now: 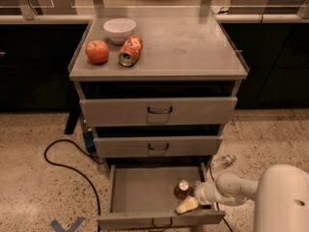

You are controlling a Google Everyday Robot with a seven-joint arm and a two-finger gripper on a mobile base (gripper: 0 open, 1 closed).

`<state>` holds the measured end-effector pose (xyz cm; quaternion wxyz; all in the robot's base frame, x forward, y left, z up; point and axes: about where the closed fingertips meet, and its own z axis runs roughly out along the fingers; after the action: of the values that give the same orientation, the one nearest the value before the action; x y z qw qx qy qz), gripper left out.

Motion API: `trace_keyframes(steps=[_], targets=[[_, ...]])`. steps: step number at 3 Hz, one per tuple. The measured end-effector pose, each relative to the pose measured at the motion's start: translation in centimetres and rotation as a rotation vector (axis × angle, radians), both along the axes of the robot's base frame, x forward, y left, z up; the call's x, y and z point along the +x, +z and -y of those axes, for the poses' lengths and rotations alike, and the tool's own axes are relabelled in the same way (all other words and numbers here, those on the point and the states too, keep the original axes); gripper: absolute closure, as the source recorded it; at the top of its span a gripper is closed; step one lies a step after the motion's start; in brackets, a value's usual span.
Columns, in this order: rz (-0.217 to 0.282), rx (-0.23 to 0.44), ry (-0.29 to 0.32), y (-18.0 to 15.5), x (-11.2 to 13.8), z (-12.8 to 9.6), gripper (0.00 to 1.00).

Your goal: Pick orange can from bottom drawer and place on counter

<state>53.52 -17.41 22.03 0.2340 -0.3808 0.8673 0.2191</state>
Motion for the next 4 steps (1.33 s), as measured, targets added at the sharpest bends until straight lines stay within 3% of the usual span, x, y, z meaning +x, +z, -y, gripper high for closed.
trace_keyframes(steps=[2, 3, 4], targets=[[-0.012, 0.050, 0.018, -1.1, 2.0, -0.6, 0.00], [0.003, 0.084, 0.005, -3.4, 5.8, -1.8, 0.00], [-0.027, 0.079, -0.012, -4.9, 5.7, -1.0, 0.00]])
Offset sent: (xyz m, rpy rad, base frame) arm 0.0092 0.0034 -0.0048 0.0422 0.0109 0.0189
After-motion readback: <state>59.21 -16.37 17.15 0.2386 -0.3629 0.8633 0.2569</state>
